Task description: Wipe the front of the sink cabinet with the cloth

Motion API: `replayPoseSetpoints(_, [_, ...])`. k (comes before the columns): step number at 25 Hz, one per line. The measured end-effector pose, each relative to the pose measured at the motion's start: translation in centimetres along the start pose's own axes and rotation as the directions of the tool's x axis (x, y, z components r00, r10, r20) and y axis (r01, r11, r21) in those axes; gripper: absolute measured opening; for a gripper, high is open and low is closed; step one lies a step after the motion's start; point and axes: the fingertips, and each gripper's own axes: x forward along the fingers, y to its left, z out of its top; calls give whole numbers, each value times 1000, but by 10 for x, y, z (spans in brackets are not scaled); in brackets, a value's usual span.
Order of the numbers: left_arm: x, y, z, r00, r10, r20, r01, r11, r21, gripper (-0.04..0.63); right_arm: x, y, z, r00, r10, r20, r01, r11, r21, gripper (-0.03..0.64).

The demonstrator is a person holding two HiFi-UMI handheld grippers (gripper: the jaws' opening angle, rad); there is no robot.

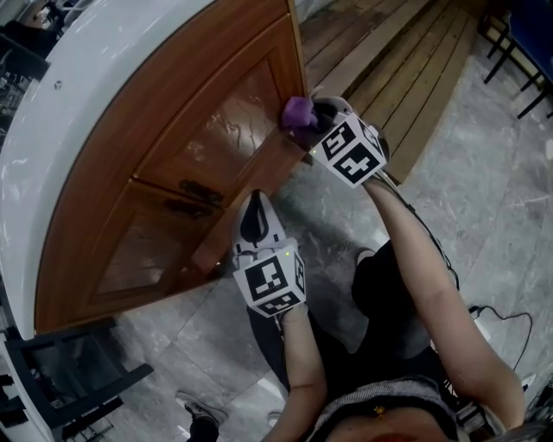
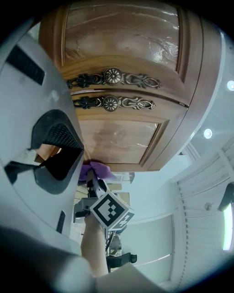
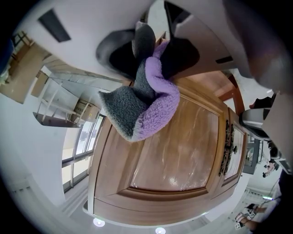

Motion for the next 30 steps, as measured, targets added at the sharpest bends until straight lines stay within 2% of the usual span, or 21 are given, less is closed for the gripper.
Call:
replayPoseSetpoints(10, [-3, 9, 4, 1000, 21, 23, -21, 1000, -12, 6, -13, 14, 14, 999, 38, 37, -38, 999, -13, 184])
replayPoseSetpoints(20, [-18, 23, 6, 997, 56, 45, -54, 998, -40, 6, -36, 92, 58, 976, 171, 137, -147, 975, -170, 184])
replayPoseSetpoints(30, [-40, 51, 2, 992, 116, 53, -112, 991, -67, 6, -47, 148, 84, 947, 269, 175, -229, 949, -216, 184])
